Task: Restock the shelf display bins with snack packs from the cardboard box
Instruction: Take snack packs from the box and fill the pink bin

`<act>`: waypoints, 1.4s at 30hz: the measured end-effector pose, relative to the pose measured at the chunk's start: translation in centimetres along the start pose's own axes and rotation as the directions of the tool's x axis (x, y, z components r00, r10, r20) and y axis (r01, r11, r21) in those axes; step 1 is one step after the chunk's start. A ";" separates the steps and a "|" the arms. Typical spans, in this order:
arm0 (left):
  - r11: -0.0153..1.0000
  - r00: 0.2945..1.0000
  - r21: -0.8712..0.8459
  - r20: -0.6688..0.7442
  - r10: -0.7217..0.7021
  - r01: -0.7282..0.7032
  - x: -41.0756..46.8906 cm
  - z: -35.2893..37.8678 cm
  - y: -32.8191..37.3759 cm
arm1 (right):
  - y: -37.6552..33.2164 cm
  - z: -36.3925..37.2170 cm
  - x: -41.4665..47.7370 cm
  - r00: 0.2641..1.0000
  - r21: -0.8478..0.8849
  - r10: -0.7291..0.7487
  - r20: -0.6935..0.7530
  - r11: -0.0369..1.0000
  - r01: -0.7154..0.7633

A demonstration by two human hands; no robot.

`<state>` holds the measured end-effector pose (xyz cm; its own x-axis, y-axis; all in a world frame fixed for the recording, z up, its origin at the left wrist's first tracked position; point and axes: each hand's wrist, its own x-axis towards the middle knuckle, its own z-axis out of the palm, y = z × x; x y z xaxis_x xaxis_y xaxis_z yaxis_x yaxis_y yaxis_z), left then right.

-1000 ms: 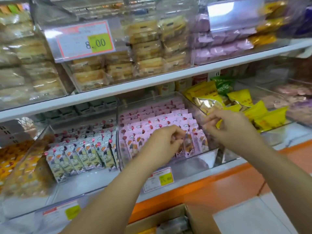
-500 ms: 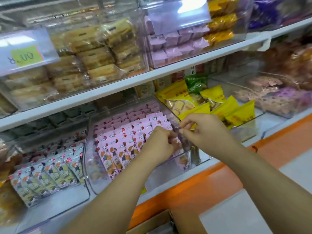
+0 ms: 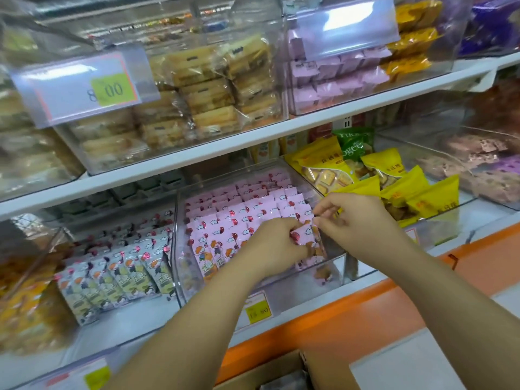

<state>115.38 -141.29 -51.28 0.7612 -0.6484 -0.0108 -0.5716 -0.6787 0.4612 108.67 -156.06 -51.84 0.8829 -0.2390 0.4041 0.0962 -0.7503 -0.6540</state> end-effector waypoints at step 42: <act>0.994 0.771 0.006 -0.631 0.088 -0.109 -20.6 4.3 -13.0 | -5.1 14.3 -14.4 0.933 0.120 -0.079 0.350 0.992 0.039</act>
<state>105.83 -120.59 -60.87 0.7296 -0.3419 0.5923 -0.6529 -0.6060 0.4544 102.07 -139.98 -63.50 0.9775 0.0520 0.2046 0.1848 -0.6793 -0.7102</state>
